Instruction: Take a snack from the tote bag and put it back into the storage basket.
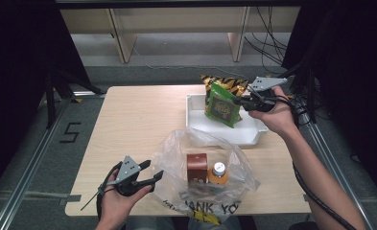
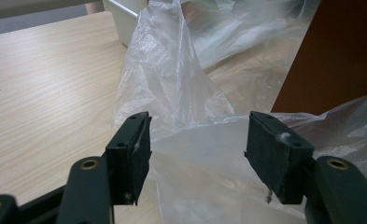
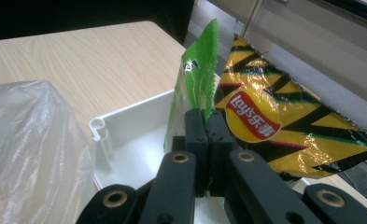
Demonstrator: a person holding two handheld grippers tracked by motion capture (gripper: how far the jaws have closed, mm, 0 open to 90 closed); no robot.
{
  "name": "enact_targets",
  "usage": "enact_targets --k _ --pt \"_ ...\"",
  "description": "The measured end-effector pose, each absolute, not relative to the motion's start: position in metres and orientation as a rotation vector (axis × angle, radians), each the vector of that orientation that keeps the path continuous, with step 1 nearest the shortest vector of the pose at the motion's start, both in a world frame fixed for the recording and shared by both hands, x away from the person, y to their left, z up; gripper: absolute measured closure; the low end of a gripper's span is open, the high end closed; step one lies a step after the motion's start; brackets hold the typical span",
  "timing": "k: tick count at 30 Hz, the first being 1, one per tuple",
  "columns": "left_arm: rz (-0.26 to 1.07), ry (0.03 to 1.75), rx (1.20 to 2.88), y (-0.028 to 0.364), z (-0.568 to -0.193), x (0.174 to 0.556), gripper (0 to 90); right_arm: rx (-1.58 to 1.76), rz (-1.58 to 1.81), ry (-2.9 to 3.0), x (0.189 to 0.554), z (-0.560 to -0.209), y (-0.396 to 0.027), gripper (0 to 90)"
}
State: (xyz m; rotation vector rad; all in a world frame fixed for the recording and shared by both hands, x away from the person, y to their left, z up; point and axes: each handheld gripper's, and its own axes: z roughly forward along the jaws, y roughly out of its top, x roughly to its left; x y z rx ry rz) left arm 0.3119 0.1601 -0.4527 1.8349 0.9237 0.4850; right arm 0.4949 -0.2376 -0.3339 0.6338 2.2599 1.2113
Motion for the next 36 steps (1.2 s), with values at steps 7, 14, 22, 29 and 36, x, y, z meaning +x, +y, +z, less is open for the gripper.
enact_targets --k 7,14,22,29,36 --pt "0.483 0.929 1.841 0.159 -0.452 0.311 39.7 0.68 1.184 2.305 0.501 -0.346 -0.238 90.0" --pt "0.49 0.921 1.85 0.16 -0.453 0.311 39.7 0.708 1.17 2.306 0.509 -0.359 -0.238 90.0" --pt "0.488 0.921 1.844 0.16 -0.453 0.311 39.7 0.719 1.144 2.313 0.516 -0.367 -0.236 90.0" --pt "0.492 0.922 1.846 0.161 -0.453 0.312 39.7 0.732 1.132 2.325 0.519 -0.374 -0.237 90.0" --pt "0.491 0.92 1.849 0.16 -0.453 0.312 39.7 0.717 1.116 2.336 0.523 -0.377 -0.235 90.0"
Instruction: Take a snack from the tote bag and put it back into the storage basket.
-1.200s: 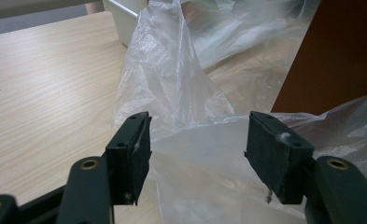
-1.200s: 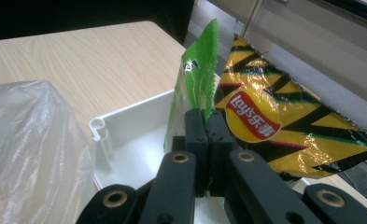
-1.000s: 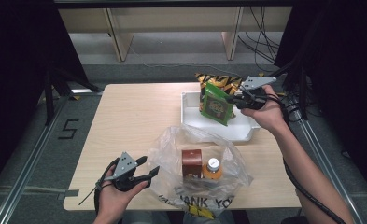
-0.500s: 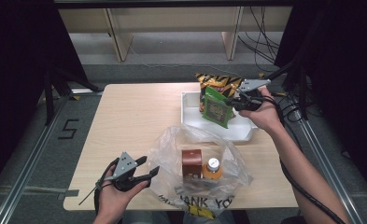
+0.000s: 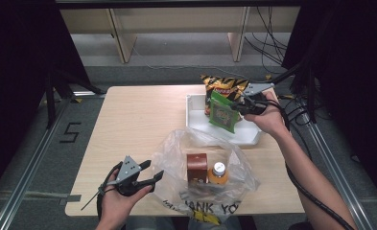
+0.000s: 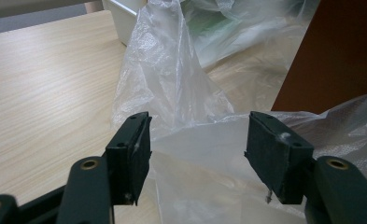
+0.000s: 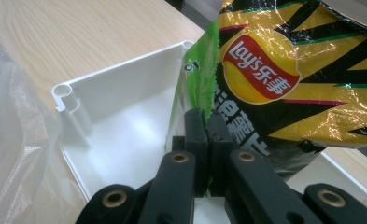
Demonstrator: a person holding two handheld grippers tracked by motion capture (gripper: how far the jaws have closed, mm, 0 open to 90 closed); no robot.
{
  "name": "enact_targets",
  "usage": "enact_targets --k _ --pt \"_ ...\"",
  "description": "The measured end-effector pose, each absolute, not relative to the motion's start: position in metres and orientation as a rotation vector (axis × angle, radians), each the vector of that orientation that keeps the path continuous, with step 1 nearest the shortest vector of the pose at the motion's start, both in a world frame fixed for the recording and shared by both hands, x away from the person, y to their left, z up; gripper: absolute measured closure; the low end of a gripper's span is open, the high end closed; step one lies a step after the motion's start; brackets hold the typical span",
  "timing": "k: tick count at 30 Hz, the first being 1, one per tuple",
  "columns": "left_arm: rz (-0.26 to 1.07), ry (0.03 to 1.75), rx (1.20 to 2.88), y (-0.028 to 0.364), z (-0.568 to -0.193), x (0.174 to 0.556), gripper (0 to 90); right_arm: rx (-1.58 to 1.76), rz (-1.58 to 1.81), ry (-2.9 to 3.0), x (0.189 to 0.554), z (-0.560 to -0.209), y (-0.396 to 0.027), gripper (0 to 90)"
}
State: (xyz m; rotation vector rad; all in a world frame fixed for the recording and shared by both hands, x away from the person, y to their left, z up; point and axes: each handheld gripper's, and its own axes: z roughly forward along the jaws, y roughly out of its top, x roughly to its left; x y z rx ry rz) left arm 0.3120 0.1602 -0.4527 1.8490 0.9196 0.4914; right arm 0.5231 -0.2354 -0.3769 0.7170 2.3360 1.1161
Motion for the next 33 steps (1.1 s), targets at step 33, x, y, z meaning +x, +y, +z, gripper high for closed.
enact_targets --k 33 --pt "0.482 0.931 1.842 0.16 -0.453 0.312 39.7 0.772 1.054 2.331 0.534 -0.391 -0.232 84.2"
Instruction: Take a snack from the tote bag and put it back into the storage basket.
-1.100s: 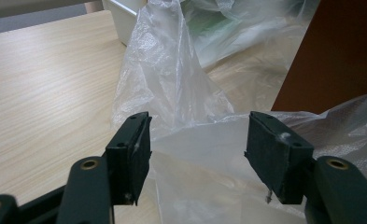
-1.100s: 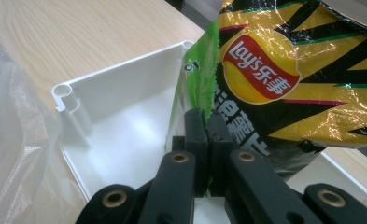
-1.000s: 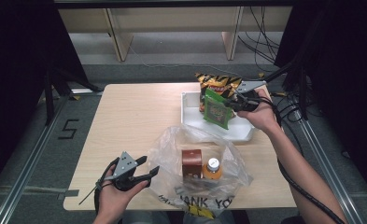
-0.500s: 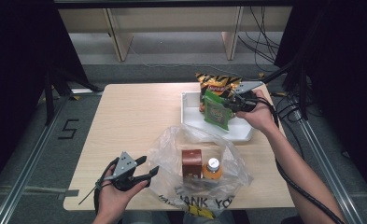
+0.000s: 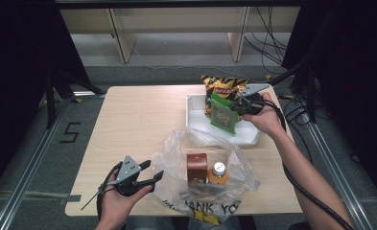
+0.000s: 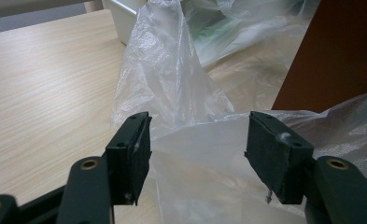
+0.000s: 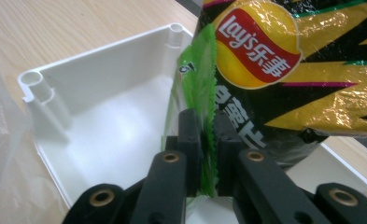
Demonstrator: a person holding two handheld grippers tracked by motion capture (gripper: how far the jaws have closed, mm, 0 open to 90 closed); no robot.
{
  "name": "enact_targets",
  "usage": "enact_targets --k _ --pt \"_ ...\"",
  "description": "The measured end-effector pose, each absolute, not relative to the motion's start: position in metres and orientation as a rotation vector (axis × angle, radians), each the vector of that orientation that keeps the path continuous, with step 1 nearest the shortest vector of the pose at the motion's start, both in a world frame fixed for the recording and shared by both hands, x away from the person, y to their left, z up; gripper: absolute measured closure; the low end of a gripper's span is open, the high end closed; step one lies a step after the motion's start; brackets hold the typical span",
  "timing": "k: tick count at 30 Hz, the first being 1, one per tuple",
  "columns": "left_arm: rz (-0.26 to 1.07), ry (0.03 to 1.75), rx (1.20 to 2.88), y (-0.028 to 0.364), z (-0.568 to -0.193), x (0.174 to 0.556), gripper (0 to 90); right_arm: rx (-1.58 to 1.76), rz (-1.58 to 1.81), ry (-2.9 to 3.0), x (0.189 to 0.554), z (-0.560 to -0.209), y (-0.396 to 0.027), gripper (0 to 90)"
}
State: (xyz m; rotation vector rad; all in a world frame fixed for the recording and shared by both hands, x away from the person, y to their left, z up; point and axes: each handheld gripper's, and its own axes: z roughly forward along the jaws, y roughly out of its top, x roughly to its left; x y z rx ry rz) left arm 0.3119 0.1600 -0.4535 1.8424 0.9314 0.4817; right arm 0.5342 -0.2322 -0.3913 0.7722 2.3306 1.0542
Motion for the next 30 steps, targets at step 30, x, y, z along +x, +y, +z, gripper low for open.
enact_targets --k 30 --pt "0.485 0.917 1.859 0.16 -0.453 0.312 39.6 0.931 0.916 2.092 0.526 -0.391 -0.252 64.4"
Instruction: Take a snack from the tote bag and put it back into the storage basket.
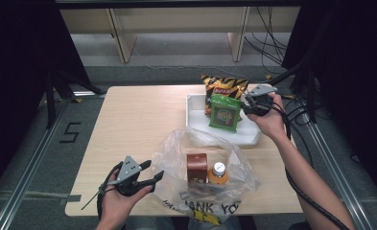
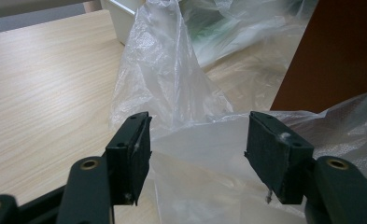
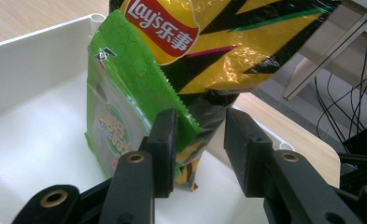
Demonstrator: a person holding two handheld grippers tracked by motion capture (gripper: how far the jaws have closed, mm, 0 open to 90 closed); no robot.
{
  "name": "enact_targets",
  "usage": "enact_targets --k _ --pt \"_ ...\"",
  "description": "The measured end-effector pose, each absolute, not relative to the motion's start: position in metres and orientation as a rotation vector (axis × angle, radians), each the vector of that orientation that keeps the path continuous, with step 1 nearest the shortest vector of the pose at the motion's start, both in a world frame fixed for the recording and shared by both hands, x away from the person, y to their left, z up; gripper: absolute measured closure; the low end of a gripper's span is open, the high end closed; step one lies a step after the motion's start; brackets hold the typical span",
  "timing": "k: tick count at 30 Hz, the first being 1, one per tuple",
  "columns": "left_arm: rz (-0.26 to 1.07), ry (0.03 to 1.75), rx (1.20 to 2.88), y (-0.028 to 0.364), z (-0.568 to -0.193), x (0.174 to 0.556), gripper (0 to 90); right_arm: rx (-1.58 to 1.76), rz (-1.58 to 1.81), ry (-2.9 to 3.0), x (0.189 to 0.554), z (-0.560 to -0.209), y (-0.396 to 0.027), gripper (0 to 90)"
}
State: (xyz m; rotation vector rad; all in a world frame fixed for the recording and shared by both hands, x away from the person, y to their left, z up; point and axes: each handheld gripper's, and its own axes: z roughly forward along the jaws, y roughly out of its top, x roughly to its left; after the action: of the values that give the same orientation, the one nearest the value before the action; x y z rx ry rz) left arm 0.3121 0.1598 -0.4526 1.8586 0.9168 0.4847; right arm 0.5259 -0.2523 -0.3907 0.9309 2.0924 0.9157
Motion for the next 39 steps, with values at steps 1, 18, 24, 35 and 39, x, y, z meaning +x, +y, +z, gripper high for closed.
enact_targets --k 1,18,24,35,39 --pt "0.485 0.916 1.859 0.16 -0.453 0.312 39.7 0.938 0.919 2.092 0.525 -0.391 -0.253 64.4" --pt "0.484 0.923 1.835 0.159 -0.453 0.313 39.7 0.974 0.965 2.136 0.502 -0.389 -0.259 90.0" --pt "0.482 0.917 1.836 0.158 -0.453 0.312 39.7 0.997 0.95 2.202 0.503 -0.403 -0.256 90.0" --pt "0.49 0.92 1.847 0.161 -0.453 0.312 39.7 1.057 0.914 2.218 0.519 -0.415 -0.248 90.0" --pt "0.487 0.916 1.841 0.162 -0.452 0.312 39.7 1.068 0.907 2.217 0.525 -0.415 -0.246 89.9"
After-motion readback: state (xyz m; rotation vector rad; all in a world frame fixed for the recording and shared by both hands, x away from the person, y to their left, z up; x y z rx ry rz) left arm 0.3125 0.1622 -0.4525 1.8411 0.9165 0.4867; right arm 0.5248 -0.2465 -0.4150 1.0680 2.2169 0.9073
